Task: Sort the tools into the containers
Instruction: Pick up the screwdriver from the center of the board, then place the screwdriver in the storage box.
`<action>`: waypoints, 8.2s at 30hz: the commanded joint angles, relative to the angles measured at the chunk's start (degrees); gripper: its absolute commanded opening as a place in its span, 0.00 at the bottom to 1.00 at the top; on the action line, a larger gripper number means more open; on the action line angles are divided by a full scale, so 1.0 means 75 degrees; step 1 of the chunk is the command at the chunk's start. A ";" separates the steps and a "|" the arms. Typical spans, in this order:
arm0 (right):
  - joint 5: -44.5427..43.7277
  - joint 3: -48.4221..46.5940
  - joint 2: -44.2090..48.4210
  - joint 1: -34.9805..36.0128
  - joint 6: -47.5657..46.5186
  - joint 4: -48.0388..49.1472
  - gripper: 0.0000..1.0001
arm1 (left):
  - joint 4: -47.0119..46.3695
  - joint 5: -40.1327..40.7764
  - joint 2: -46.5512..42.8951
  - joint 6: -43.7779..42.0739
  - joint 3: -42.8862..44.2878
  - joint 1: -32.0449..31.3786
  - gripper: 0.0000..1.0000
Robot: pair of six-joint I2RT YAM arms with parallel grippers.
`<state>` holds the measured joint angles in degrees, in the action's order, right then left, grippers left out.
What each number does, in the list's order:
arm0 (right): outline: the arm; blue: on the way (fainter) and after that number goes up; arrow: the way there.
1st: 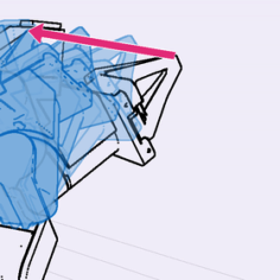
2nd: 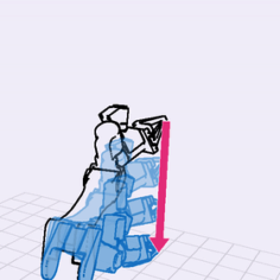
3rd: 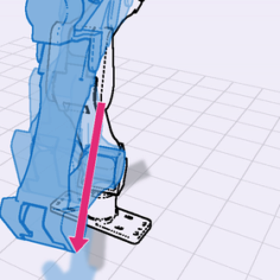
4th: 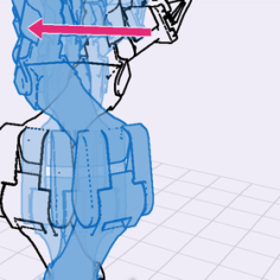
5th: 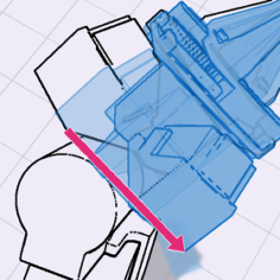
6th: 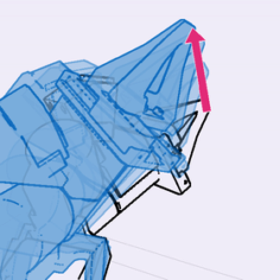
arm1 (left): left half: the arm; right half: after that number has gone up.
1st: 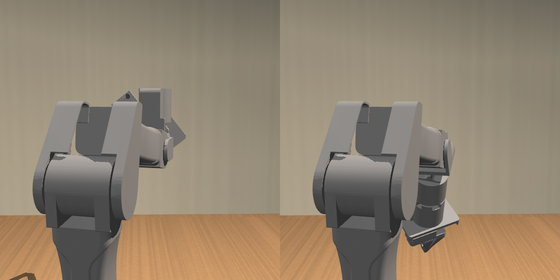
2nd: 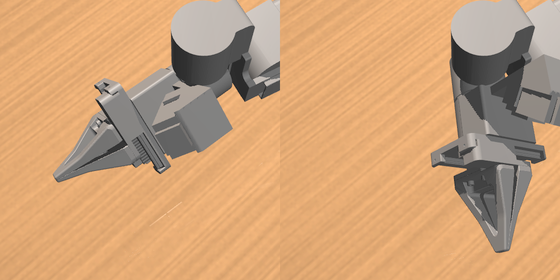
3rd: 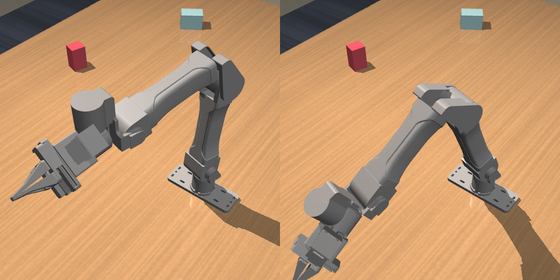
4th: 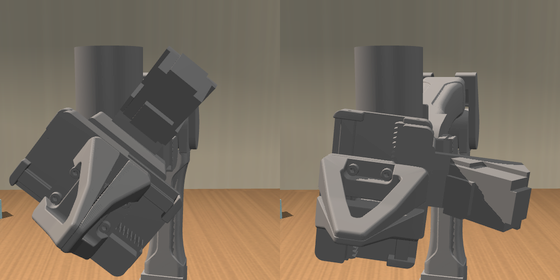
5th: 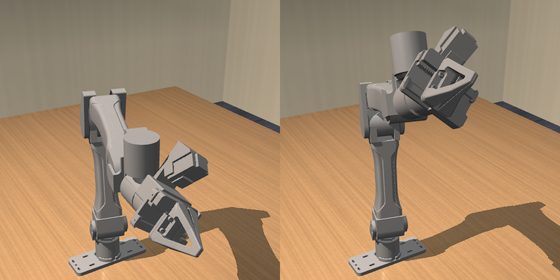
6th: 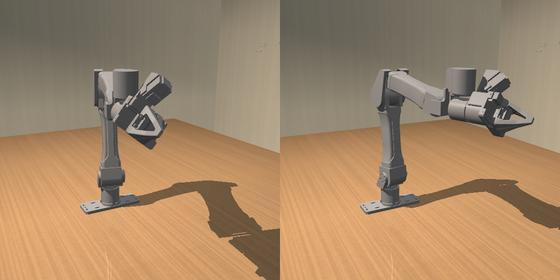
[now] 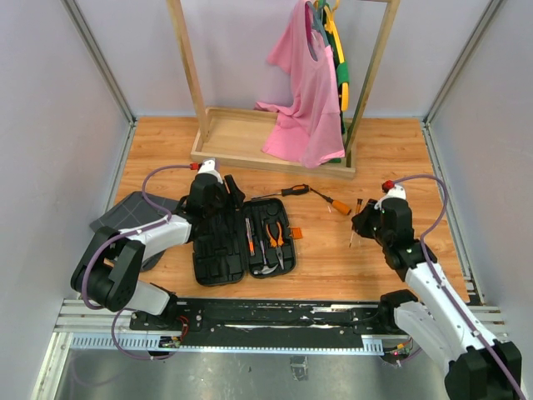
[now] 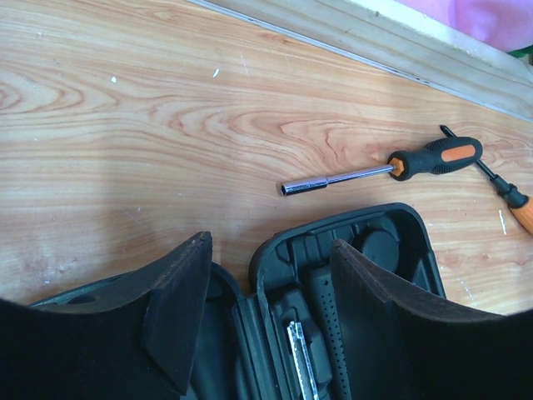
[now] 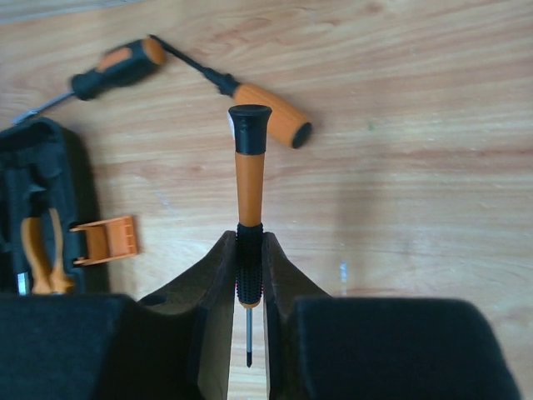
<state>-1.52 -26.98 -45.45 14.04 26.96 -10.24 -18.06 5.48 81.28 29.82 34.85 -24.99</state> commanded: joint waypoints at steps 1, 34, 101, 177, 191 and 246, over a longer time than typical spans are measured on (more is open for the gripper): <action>0.0952 0.0437 0.0589 -0.0088 0.0530 0.1026 0.04 | -0.0104 0.0116 -0.0184 -0.0062 0.0137 -0.0043 0.63; 0.1265 -0.0051 -0.2751 0.3873 0.0851 0.6253 0.01 | 0.1036 -0.1107 -0.3851 0.0816 -0.0888 -0.0069 0.67; 0.1936 -0.1334 -0.5001 0.4879 0.1010 0.6957 0.60 | 0.4242 0.0415 -0.4043 0.0381 0.0450 -0.0337 0.00; 0.0507 -0.0615 -0.2580 0.4469 0.0130 0.1890 0.69 | 0.5327 0.2705 -0.1040 0.0348 0.0626 0.0156 0.39; 0.0663 -0.0708 -0.2925 0.4468 0.0185 0.2022 0.69 | 0.6120 0.2719 -0.1352 0.0807 0.0645 0.0154 0.24; 0.1172 -0.1580 -0.3492 0.4306 -0.0371 0.1621 0.70 | 0.5797 0.1203 0.0797 0.0963 0.0254 0.0376 0.01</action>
<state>6.57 -36.45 -71.07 47.40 25.96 3.46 26.35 23.11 80.01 36.71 41.63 -23.20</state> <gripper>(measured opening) 0.699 0.076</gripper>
